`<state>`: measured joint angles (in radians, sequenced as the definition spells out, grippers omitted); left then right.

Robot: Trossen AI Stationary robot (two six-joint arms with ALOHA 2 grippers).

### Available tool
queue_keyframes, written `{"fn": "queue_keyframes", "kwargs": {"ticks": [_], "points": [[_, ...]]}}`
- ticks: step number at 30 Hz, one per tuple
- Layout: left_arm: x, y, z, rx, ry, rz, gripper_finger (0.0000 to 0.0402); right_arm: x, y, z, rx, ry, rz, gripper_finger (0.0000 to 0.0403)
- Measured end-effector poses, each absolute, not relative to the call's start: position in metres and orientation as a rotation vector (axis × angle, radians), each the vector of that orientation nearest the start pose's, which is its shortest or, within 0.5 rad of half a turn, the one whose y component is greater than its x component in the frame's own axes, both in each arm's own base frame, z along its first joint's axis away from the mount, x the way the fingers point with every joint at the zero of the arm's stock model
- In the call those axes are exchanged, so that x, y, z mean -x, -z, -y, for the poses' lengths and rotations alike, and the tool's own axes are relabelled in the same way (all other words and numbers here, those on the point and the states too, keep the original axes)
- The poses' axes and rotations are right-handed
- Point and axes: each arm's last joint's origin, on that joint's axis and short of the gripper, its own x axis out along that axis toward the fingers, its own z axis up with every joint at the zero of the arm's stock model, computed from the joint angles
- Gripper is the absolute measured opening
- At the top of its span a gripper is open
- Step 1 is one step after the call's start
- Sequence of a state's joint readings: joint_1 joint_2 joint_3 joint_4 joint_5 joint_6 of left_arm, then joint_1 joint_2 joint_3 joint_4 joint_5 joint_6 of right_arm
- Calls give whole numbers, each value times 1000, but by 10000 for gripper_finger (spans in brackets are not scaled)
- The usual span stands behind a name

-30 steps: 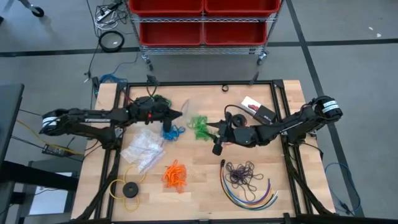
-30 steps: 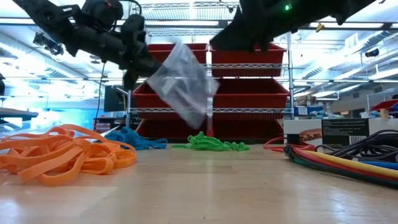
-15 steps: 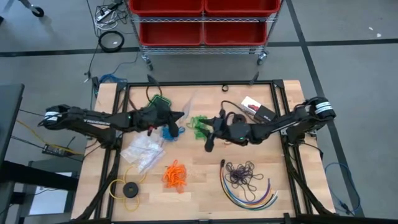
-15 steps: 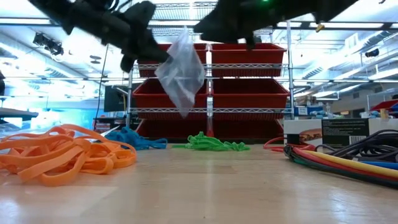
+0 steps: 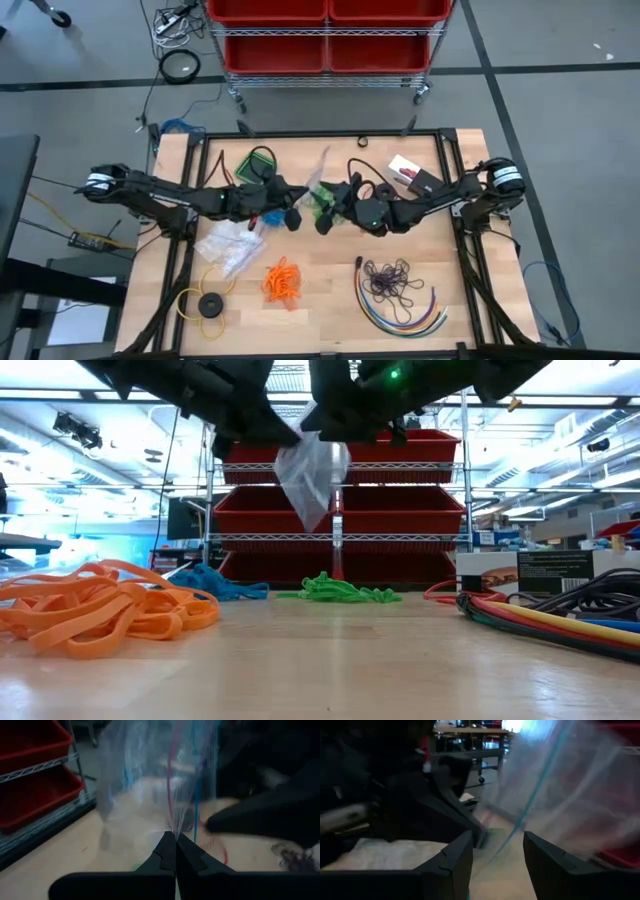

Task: Sort rubber bands
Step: Open the transparent zip bag

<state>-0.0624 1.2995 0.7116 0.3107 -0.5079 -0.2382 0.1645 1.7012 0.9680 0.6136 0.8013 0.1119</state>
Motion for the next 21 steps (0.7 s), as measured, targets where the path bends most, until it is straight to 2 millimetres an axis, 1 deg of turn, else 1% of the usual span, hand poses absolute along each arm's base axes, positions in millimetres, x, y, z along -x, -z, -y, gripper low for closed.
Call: {"fn": "queue_keyframes", "kwargs": {"ticks": [5, 8, 11, 13, 14, 15, 21], "points": [[-278, -245, 9, 156, -454, -201, 0, -362, -230, -32, -90, 660, -105, 153], [-279, -244, 12, 154, -435, -209, 0, -362, -228, -30, -86, 680, -124, 132], [-279, -240, 15, 143, -426, -244, 0, -361, -225, -29, -72, 691, -148, 85], [-278, -239, 16, 137, -425, -258, 0, -360, -223, -29, -50, 693, -179, 37], [-278, -238, 16, 134, -428, -268, 0, -360, -221, -30, -39, 691, -197, 19], [-277, -237, 17, 128, -432, -281, 0, -359, -220, -30, -28, 694, -218, 11], [-272, -231, 16, 89, -494, -354, 0, -351, -208, -34, -23, 708, -337, 2]]}}
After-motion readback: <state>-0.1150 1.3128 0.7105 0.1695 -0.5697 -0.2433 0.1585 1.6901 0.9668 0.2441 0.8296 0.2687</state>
